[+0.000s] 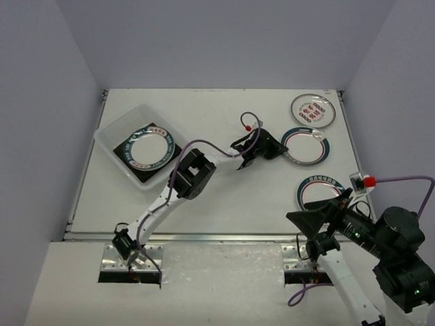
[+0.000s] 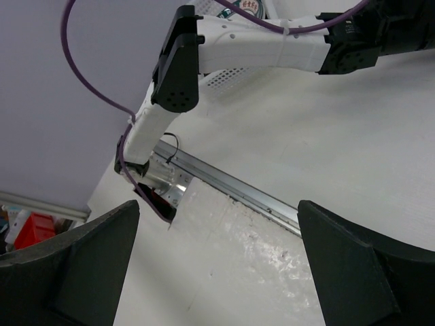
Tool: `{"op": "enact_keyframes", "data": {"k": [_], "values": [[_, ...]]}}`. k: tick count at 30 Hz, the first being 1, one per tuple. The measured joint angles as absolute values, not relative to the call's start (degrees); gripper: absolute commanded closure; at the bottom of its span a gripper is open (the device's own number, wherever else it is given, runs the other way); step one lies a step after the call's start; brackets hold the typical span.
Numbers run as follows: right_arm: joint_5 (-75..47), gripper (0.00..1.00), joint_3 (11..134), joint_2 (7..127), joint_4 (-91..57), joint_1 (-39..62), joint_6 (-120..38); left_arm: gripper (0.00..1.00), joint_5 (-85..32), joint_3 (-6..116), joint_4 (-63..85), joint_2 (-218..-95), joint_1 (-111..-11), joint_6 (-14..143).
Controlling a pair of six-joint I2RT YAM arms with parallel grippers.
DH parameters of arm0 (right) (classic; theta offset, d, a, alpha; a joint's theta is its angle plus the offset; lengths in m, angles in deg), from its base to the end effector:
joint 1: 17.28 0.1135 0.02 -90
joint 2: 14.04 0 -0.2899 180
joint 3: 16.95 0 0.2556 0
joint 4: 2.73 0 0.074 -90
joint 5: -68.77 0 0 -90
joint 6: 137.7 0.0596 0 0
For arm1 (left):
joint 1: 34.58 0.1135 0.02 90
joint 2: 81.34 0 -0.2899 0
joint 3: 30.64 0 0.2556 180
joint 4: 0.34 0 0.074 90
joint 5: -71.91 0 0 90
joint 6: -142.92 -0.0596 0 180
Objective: Place the plates into the plastic bin on the countertop
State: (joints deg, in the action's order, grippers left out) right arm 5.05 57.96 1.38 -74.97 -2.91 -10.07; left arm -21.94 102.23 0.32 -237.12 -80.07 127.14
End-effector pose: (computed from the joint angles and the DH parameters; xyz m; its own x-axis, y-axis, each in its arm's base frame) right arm -0.0118 0.0242 0.3827 -0.5606 0.4215 -0.7128 -0.3770 0.6365 0.6729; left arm 0.4473 -0.4607 0.0796 -0.8025 -0.5533 -0.2234 -0.0645 0.4527 -0.8893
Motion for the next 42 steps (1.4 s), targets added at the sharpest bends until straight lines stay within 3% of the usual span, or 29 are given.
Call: {"op": "enact_keyframes", "data": {"k": [4, 8, 14, 17, 22, 25, 30, 38, 39, 41, 42], "values": [[4.9, 0.01, 58.3, 1.4, -75.8, -2.9, -10.7, 1.0, -22.8, 103.0, -0.5, -238.1, -80.0, 126.8], [4.7, 0.01, 58.1, 1.4, -76.5, -2.9, -11.4, 1.0, -21.4, 88.5, -1.4, -228.3, -80.0, 123.7], [4.9, 0.01, 51.7, 0.7, -74.0, -2.9, -11.2, 1.0, -17.8, 57.8, 2.2, -200.1, -78.8, 115.5], [5.2, 0.01, 47.7, 0.8, -72.5, -2.9, -10.3, 1.0, -16.5, 51.0, 6.0, -182.9, -76.1, 111.3], [5.8, 0.01, 44.2, 0.7, -69.0, -2.9, -8.3, 1.0, -12.5, 48.4, 11.3, -156.7, -62.2, 105.7], [6.3, 0.01, 42.5, 0.7, -66.3, -2.9, -7.3, 1.0, -9.9, 46.5, 14.7, -148.0, -50.2, 103.6], [6.4, 0.01, 40.9, 2.2, -63.7, -2.9, -7.0, 1.0, -10.6, 39.5, 22.5, -143.7, -35.4, 99.9], [6.3, 0.01, 38.8, 3.5, -60.8, -2.9, -7.2, 0.99, -13.6, 28.6, 35.4, -145.9, -23.2, 94.6], [6.3, 0.01, 38.4, 3.6, -60.6, -2.9, -7.2, 0.95, -13.8, 27.8, 35.6, -145.7, -22.6, 94.1], [6.3, 0.01, 37.7, 4.0, -60.3, -2.9, -7.3, 0.73, -14.5, 26.4, 35.3, -145.1, -22.1, 93.6], [6.3, 0.01, 37.5, 4.2, -60.1, -2.9, -7.3, 0.69, -14.9, 25.8, 35.0, -144.8, -22.1, 93.4]]}}
